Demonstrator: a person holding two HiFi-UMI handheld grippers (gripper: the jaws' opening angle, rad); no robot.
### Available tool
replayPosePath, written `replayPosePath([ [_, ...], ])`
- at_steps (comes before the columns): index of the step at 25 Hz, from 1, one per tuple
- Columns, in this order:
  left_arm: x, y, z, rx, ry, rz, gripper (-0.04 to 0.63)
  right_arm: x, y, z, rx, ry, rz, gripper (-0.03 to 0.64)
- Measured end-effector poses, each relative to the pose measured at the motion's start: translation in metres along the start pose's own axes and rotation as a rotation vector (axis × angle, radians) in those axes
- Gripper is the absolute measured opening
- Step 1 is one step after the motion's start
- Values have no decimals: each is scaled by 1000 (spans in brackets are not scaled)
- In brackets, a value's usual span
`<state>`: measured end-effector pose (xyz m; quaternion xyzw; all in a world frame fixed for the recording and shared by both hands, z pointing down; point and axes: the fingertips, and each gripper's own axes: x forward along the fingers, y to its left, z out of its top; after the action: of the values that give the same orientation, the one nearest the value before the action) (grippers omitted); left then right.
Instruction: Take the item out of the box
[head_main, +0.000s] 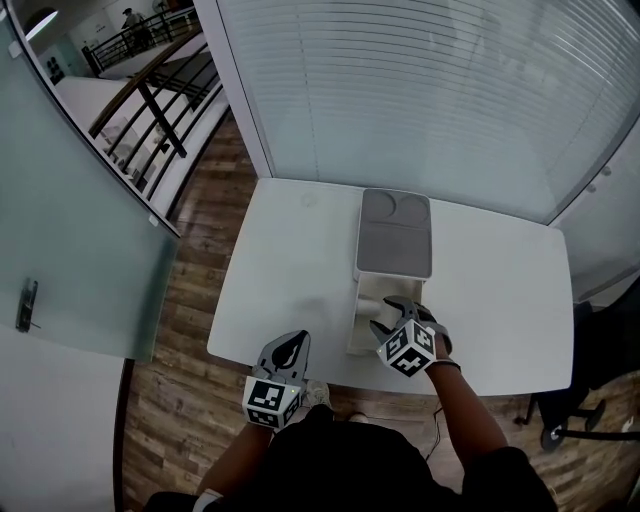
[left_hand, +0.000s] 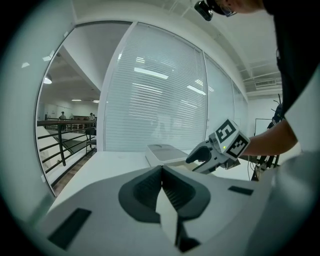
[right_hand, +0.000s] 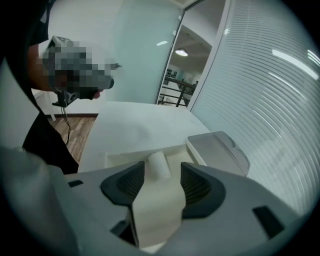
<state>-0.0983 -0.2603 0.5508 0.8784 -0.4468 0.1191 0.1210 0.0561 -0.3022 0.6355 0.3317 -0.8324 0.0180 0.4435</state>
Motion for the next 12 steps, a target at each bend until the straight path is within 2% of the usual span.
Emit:
replayPosePath([
  [6,-4,12,-9,-15,11,26,11,38,12,-11,-146,107,66,233],
  [12,-10,26,-15,-39,24,48,11,63,19,-15,-244,180,102,229],
])
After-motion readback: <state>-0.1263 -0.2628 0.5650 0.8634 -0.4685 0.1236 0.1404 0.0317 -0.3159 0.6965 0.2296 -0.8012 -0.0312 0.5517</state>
